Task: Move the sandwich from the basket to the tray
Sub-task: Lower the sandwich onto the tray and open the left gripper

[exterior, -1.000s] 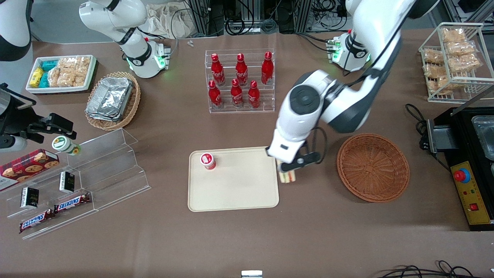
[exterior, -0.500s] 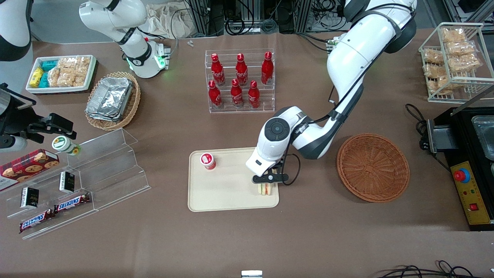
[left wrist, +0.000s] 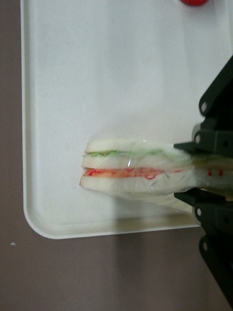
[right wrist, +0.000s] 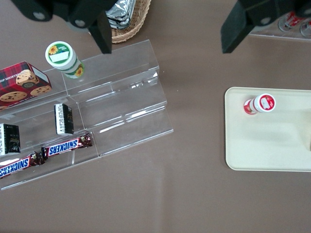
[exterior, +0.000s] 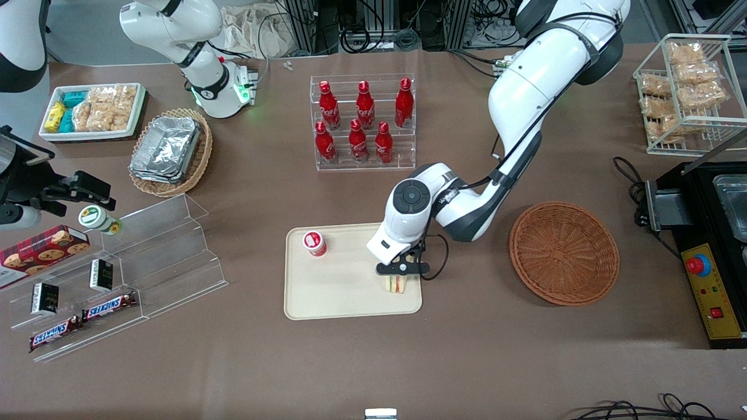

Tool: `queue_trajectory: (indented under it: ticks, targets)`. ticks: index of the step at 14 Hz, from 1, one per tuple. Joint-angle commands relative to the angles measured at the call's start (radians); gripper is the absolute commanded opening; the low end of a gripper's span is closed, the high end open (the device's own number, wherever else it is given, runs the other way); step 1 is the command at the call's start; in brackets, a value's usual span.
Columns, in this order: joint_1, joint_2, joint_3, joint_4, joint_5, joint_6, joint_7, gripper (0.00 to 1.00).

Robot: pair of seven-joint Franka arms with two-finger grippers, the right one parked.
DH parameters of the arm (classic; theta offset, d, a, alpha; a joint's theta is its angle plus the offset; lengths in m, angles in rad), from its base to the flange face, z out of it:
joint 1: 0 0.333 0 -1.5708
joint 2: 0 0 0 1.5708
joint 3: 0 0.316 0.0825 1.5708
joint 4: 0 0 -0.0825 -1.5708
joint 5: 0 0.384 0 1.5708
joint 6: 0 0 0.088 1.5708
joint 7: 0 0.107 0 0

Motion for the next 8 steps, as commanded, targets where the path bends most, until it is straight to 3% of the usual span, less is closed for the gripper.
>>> queue_trajectory:
  ticks: [1,8]
  targets:
    - [-0.004,0.042,0.006,0.027,0.061,0.0,0.004,1.0]
    - [0.077,-0.059,-0.002,0.033,0.016,-0.035,-0.006,1.0]
